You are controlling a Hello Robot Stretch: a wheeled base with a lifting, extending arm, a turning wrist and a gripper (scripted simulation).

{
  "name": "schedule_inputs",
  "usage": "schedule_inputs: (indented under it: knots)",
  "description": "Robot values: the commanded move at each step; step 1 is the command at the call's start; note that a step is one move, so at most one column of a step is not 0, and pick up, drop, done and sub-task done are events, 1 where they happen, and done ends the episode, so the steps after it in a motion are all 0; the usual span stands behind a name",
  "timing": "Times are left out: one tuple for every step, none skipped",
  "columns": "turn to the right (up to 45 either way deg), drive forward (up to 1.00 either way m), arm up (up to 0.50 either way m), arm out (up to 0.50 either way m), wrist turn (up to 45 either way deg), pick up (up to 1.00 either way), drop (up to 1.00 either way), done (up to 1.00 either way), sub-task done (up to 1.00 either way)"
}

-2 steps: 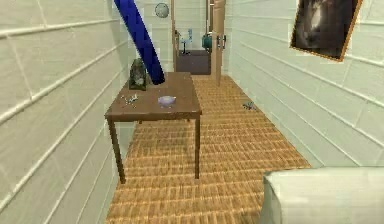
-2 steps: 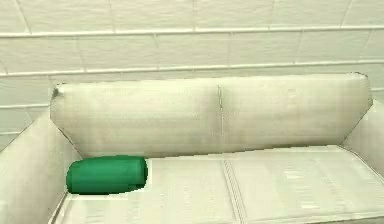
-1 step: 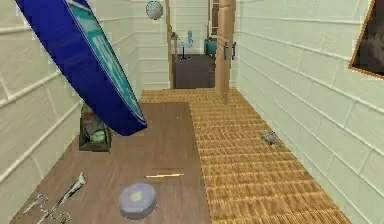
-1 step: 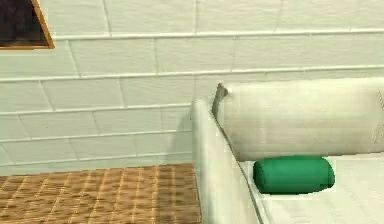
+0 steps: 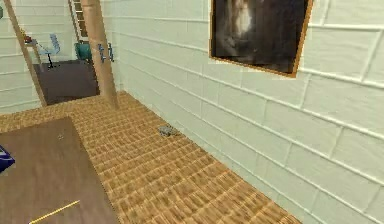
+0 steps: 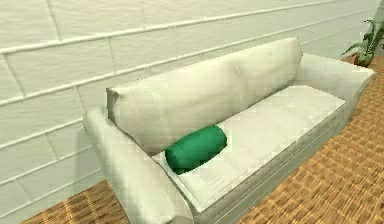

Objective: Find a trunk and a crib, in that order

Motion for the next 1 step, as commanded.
schedule_inputs:
  knots:
    - [0.0, 0.55, 0.00, 0.00, 0.0, 0.00, 0.00, 0.00, 0.00]
